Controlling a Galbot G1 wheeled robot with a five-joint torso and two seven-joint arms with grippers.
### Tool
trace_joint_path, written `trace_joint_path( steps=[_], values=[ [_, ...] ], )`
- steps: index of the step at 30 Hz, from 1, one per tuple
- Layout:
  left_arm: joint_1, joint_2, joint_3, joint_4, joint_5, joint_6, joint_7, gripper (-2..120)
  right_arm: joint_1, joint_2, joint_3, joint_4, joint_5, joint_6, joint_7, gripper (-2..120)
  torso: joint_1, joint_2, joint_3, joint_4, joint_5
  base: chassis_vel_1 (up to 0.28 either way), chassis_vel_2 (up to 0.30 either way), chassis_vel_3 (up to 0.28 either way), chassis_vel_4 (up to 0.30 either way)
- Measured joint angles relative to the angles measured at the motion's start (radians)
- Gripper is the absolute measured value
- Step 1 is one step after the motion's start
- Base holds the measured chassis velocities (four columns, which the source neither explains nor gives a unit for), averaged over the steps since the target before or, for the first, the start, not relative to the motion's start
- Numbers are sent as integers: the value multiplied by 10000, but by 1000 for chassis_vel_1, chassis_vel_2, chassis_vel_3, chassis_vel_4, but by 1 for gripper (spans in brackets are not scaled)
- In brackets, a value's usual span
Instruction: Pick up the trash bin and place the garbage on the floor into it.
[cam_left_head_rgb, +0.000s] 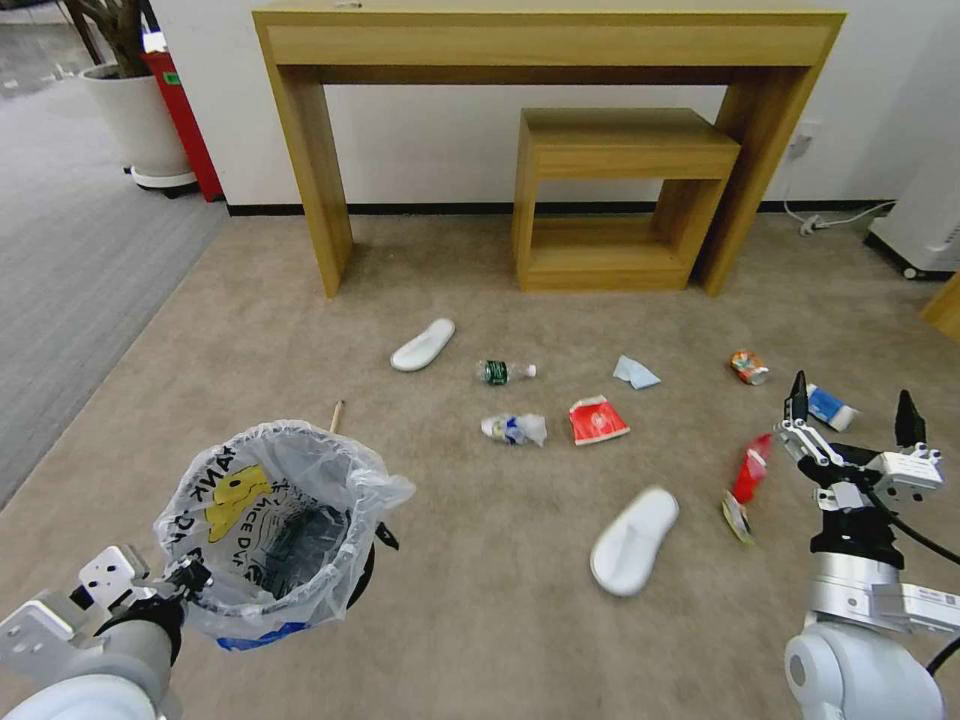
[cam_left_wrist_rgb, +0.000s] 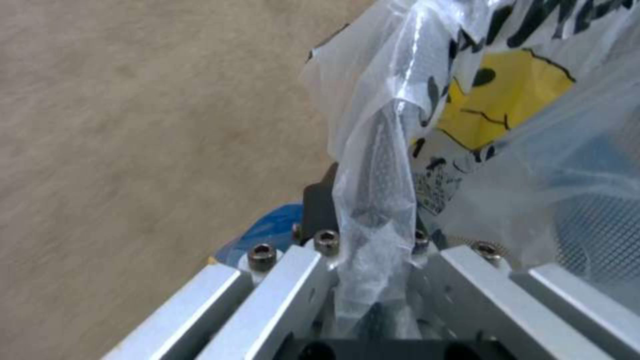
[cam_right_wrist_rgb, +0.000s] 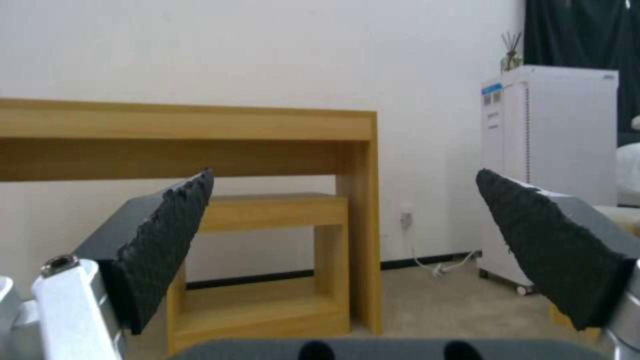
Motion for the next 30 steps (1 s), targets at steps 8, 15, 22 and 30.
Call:
trace_joint_path(
  steps=[8, 15, 22, 30],
  values=[
    [55, 8, -49, 0, -51, 0, 0, 0, 41, 57, -84, -133, -98, 35, -6, 100, 0, 0, 0, 2, 7, -305, 294, 290, -287],
    [23, 21, -89, 0, -49, -1, 0, 0, -9, 34, -149, -131, -392, -29, 239, 100, 2, 0, 3, 2, 4, -151, 149, 129, -156],
    [-34, 92, -234, 0, -50, 0, -7, 0, -353, -111, -399, 0, -797, -1054, 1089, 100, 0, 1, -4, 1, 4, 36, -41, -34, 32],
    [-137, 308, -1026, 0, -318, 2, -136, 0, -674, -679, -1292, 302, -285, -3847, 2221, 100, 0, 1, -1, 1, 2, 0, 0, 0, 0]
  ],
)
